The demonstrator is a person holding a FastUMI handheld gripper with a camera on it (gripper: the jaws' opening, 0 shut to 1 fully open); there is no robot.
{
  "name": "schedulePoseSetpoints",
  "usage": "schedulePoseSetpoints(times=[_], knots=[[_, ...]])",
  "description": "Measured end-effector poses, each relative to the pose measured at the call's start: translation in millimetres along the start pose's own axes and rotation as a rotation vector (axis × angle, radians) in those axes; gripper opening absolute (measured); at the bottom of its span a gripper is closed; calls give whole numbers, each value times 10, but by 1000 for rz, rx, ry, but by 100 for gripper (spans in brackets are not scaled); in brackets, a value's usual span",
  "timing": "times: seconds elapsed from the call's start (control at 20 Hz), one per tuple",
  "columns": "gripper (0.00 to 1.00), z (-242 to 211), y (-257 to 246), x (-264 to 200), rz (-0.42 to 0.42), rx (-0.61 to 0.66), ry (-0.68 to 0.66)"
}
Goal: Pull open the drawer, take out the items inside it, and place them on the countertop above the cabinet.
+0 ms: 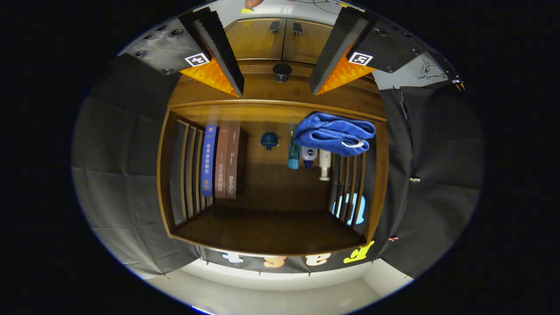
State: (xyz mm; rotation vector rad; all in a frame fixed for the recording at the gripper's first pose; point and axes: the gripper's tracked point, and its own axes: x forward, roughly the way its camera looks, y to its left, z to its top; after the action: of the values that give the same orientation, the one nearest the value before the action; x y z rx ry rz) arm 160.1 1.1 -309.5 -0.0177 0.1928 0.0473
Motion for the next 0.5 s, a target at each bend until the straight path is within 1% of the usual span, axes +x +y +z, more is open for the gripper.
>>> schedulePoseSetpoints(times=[0.3, 0.45, 0.5], knots=[[98, -615, 124, 498, 3, 10, 86], [96, -758, 131, 700, -11, 43, 103], [89, -803, 125, 756, -22, 43, 110]])
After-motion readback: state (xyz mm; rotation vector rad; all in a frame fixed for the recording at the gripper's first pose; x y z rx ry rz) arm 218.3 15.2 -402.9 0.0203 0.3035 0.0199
